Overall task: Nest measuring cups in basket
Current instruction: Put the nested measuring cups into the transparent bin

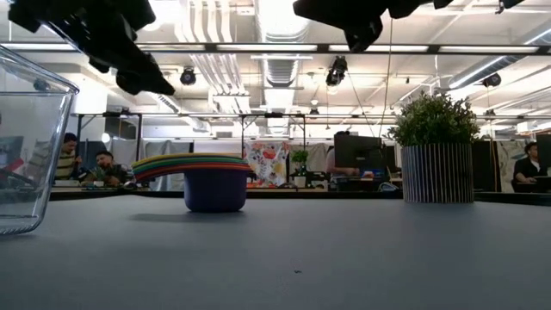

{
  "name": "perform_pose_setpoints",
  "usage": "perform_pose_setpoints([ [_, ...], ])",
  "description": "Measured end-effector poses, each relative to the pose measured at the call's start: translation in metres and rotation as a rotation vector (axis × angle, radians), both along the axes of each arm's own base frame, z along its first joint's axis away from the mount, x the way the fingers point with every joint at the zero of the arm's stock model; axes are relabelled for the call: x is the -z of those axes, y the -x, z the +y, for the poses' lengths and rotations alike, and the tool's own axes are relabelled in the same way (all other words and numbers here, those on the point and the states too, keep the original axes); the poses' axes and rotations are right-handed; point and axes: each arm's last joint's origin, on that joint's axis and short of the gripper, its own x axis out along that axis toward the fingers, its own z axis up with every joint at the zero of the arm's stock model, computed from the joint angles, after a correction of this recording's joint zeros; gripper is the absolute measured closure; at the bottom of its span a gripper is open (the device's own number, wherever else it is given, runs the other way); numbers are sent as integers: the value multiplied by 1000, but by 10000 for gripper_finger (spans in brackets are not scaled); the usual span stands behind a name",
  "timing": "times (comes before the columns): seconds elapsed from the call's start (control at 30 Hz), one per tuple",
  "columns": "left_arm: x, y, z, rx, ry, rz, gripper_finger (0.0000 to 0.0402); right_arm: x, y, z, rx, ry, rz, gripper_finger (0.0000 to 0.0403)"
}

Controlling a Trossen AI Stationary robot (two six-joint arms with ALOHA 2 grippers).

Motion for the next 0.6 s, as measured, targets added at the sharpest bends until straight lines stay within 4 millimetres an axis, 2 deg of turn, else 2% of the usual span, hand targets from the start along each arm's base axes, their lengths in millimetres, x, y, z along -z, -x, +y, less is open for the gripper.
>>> perform_pose_setpoints([
  [0.27,32,-20,-1,-30,-43,195,130,-4,5,14,-59,26,-48,220],
  [0.6,61,-40,4,-65,-62,361,122,-5,6,16,-65,37,-55,221],
])
